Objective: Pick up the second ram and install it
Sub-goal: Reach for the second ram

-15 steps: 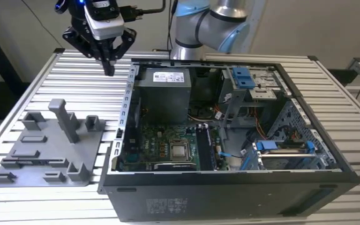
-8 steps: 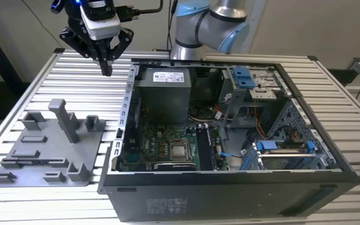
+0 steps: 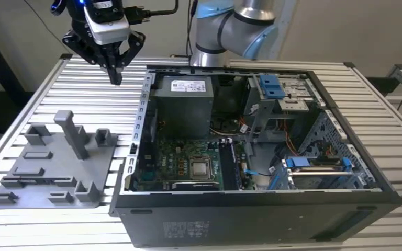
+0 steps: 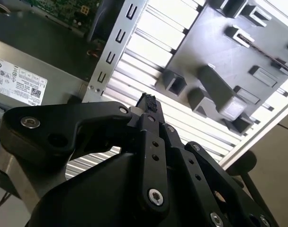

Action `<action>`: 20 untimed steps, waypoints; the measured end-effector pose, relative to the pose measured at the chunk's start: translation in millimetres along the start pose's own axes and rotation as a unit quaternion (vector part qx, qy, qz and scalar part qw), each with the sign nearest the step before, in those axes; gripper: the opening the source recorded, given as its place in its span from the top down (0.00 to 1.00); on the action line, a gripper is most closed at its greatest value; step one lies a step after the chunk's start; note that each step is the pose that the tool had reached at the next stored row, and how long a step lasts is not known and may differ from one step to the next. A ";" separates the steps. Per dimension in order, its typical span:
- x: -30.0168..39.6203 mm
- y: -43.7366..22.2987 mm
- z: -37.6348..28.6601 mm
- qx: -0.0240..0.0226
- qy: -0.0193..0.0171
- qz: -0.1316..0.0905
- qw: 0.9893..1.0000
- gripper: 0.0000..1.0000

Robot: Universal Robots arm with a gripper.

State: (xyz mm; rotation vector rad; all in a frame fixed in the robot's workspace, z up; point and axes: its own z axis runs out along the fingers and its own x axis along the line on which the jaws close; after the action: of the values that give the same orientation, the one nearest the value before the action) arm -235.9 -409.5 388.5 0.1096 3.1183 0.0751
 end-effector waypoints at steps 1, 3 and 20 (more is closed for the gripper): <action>1.0 -0.1 0.0 0.000 0.000 0.000 1.000 0.89; 3.8 -0.3 0.0 0.000 0.000 0.000 1.000 0.89; 46.8 -5.4 0.6 0.000 0.000 0.000 1.000 0.89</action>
State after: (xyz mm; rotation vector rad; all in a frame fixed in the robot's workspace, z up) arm -283.0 -411.6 386.7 0.1097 3.1183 0.0750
